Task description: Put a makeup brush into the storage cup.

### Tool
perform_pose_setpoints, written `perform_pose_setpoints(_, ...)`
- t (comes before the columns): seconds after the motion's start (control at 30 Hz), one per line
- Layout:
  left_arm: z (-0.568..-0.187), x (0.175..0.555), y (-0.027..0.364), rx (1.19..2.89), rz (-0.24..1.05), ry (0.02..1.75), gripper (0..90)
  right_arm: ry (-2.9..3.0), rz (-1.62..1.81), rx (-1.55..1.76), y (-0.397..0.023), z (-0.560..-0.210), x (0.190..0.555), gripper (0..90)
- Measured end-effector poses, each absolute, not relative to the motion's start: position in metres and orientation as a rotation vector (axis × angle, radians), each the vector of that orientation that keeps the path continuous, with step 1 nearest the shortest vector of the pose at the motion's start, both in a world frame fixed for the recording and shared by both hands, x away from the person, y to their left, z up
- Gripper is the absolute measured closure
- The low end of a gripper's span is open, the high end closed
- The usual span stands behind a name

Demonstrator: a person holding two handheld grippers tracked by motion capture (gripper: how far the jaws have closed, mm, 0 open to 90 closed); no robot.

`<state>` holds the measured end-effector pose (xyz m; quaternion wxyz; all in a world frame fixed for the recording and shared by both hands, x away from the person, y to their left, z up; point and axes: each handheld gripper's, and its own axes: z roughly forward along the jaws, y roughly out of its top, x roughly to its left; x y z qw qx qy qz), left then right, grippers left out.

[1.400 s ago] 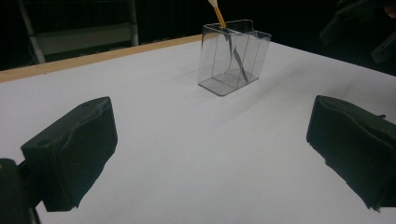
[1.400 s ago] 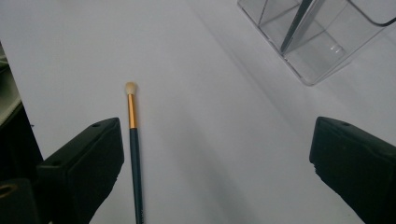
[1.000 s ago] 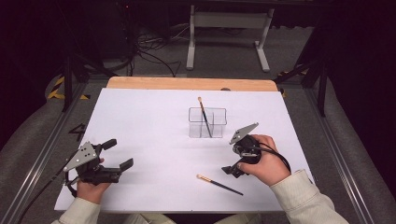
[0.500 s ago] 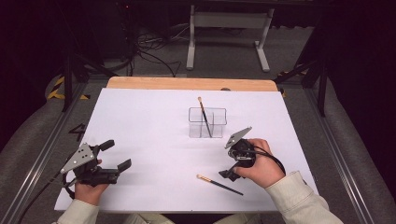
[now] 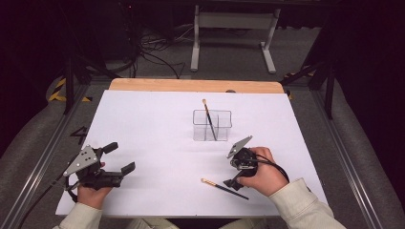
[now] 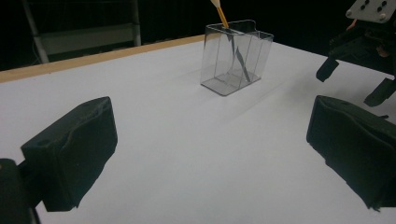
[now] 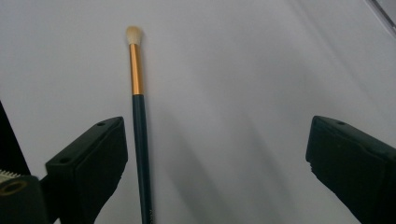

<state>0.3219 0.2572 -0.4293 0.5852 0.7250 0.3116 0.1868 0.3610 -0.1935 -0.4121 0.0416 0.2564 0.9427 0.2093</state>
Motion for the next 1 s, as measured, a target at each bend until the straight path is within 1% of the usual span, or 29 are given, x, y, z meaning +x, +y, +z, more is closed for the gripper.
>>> perform_pose_setpoints(0.17, -0.429, 0.322, 0.257, 1.694, 0.437, 0.728, 2.6, 2.898, 0.637, 0.771, -0.19, -0.416, 0.359, 8.9)
perform_pose_setpoints(0.27, -0.429, 0.322, 0.257, 1.693, 0.437, 0.728, 2.6, 2.913, 0.611, 0.748, -0.185, -0.421, 0.358, 13.8)
perform_pose_setpoints(0.57, -0.429, 0.323, 0.256, 1.693, 0.434, 0.729, 2.6, 2.937, 0.582, 0.715, -0.178, -0.426, 0.355, 18.1)
perform_pose_setpoints(0.6, -0.429, 0.323, 0.256, 1.695, 0.441, 0.725, 2.6, 2.941, 0.565, 0.702, -0.176, -0.427, 0.354, 20.9)
perform_pose_setpoints(0.63, -0.429, 0.323, 0.256, 1.695, 0.441, 0.725, 2.6, 2.941, 0.565, 0.702, -0.176, -0.427, 0.354, 20.9)
perform_pose_setpoints(0.67, -0.429, 0.323, 0.256, 1.693, 0.438, 0.728, 2.6, 2.953, 0.552, 0.693, -0.175, -0.428, 0.353, 25.9)
perform_pose_setpoints(0.73, -0.429, 0.323, 0.256, 1.692, 0.437, 0.728, 2.6, 2.957, 0.548, 0.696, -0.175, -0.429, 0.353, 27.2)
perform_pose_setpoints(0.9, -0.43, 0.323, 0.256, 1.693, 0.436, 0.73, 2.6, 2.942, 0.498, 0.68, -0.175, -0.429, 0.351, 36.3)
perform_pose_setpoints(0.97, -0.429, 0.323, 0.256, 1.694, 0.441, 0.727, 2.6, 2.936, 0.477, 0.671, -0.173, -0.429, 0.349, 40.7)
perform_pose_setpoints(1.0, -0.429, 0.323, 0.256, 1.694, 0.441, 0.727, 2.6, 2.938, 0.471, 0.663, -0.173, -0.428, 0.348, 44.8)
